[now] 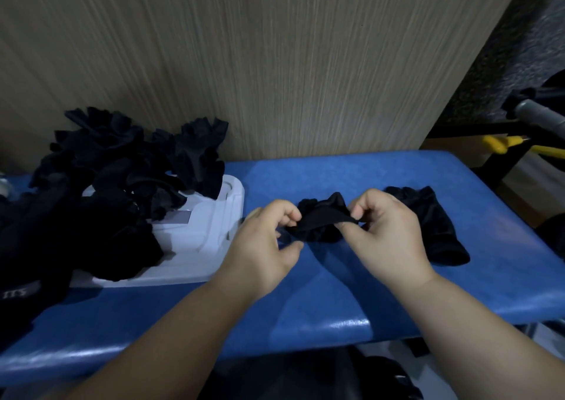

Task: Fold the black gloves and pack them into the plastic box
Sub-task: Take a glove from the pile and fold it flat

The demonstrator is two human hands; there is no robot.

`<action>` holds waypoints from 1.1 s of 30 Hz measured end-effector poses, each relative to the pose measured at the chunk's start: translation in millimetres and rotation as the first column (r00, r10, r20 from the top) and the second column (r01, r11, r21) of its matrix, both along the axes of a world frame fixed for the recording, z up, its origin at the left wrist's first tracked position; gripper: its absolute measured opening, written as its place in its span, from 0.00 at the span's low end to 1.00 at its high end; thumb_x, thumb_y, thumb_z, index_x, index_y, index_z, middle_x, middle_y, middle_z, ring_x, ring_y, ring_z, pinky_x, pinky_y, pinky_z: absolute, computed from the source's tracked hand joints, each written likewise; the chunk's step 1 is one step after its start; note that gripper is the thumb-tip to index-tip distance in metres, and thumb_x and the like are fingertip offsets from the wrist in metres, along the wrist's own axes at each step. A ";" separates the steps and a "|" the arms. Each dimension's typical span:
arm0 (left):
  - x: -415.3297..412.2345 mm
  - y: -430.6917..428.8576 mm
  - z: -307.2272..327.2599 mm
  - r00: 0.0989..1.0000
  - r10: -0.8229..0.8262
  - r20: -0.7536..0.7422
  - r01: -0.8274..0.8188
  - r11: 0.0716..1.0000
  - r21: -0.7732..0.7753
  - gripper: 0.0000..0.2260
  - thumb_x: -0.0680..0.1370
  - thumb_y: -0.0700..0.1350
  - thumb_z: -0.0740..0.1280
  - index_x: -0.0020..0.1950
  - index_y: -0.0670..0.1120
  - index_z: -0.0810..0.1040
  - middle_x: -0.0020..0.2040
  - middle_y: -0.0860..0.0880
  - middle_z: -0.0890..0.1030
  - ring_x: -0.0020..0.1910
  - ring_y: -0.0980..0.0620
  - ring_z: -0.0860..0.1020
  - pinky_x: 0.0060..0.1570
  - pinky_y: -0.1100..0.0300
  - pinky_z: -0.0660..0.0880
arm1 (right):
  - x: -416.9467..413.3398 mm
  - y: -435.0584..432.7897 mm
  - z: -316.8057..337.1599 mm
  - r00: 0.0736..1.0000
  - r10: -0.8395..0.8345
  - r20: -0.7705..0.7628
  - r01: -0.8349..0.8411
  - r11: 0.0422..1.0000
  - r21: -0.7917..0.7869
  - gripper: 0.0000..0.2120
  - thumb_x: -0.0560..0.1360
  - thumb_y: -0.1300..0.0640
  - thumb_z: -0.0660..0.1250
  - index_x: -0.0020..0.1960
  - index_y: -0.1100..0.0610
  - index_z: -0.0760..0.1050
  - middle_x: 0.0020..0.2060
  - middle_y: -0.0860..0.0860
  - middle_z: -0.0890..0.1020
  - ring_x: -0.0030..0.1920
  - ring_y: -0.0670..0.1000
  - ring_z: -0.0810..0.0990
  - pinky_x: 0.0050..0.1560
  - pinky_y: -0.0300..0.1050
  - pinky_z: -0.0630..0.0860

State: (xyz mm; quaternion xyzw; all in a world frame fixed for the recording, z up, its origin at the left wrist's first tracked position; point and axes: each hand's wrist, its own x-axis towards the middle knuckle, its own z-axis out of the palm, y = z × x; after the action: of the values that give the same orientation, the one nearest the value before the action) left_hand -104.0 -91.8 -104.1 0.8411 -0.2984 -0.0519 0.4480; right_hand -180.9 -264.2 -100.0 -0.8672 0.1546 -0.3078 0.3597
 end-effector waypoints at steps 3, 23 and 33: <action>-1.9 -2.8 -0.3 1.000 0.026 0.007 -0.026 0.999 -0.035 0.14 0.73 0.41 0.72 0.41 0.57 0.71 0.39 0.58 0.75 0.38 0.57 0.74 0.38 0.70 0.69 | -1.8 4.8 4.2 0.999 -0.030 -0.019 0.029 0.999 -0.044 0.15 0.67 0.60 0.72 0.33 0.50 0.66 0.35 0.46 0.73 0.38 0.45 0.73 0.40 0.39 0.71; 1.8 -4.8 5.2 0.987 0.137 -0.078 -0.144 0.986 -0.085 0.11 0.76 0.43 0.65 0.38 0.49 0.63 0.26 0.55 0.64 0.28 0.52 0.64 0.35 0.46 0.74 | -1.4 16.1 13.7 0.962 0.270 -0.027 -0.234 0.874 0.427 0.17 0.67 0.63 0.77 0.46 0.50 0.71 0.32 0.48 0.77 0.33 0.48 0.74 0.41 0.52 0.75; -9.0 -7.8 7.0 0.980 0.013 -0.198 -0.030 0.996 -0.085 0.13 0.78 0.40 0.64 0.37 0.48 0.63 0.27 0.43 0.68 0.38 0.57 0.84 0.43 0.48 0.77 | -1.2 7.7 9.1 0.992 0.036 -0.120 -0.018 0.990 0.141 0.12 0.69 0.63 0.69 0.40 0.53 0.66 0.26 0.46 0.73 0.26 0.45 0.68 0.30 0.38 0.68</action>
State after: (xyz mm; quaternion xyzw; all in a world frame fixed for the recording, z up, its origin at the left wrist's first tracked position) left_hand -113.0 -99.6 -97.1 0.8145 -0.2454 -0.1172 0.5124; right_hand -182.2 -256.5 -90.9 -0.8590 0.1858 -0.2376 0.4137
